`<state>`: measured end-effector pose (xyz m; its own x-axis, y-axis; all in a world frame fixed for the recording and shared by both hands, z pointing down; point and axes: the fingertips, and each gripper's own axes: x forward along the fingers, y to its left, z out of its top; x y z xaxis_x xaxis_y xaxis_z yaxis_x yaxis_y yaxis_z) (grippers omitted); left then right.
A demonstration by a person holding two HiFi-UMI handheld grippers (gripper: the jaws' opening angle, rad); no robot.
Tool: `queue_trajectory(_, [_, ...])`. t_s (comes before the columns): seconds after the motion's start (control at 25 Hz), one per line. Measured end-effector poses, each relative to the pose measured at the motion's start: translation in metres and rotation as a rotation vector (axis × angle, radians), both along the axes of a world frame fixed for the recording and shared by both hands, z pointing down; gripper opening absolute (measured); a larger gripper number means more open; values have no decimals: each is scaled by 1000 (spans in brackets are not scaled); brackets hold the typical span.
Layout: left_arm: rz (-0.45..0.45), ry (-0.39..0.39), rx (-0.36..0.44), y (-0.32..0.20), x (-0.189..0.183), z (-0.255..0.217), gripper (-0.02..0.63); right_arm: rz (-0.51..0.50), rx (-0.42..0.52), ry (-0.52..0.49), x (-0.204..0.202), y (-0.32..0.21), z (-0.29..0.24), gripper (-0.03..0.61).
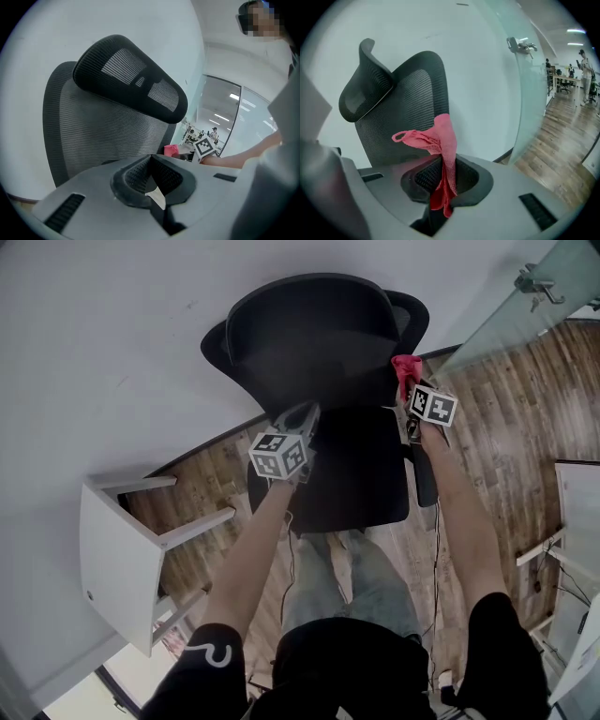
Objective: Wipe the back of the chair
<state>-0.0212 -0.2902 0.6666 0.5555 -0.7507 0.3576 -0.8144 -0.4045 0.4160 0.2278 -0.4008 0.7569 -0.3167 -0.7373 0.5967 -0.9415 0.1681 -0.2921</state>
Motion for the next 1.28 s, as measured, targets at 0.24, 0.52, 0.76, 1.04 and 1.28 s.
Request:
queue_trajectory(0.24, [-18, 10, 7, 13, -19, 10, 25, -138, 51, 22, -57, 24, -10, 66])
queue_trajectory(0.52, [-49, -20, 18, 37, -93, 21, 25, -284, 56, -7, -176, 57, -3, 66])
queue_trajectory(0.76, [-136, -11, 22, 64, -168, 30, 25, -386, 49, -2, -279, 78, 16, 66])
queue_trajectory(1.04, [-174, -22, -15, 90, -233, 65, 25, -460, 49, -17, -377, 91, 35, 66])
queue_trajectory(1.28, [-164, -23, -13, 89, -250, 83, 25, -471, 54, 0, -411, 84, 57, 66])
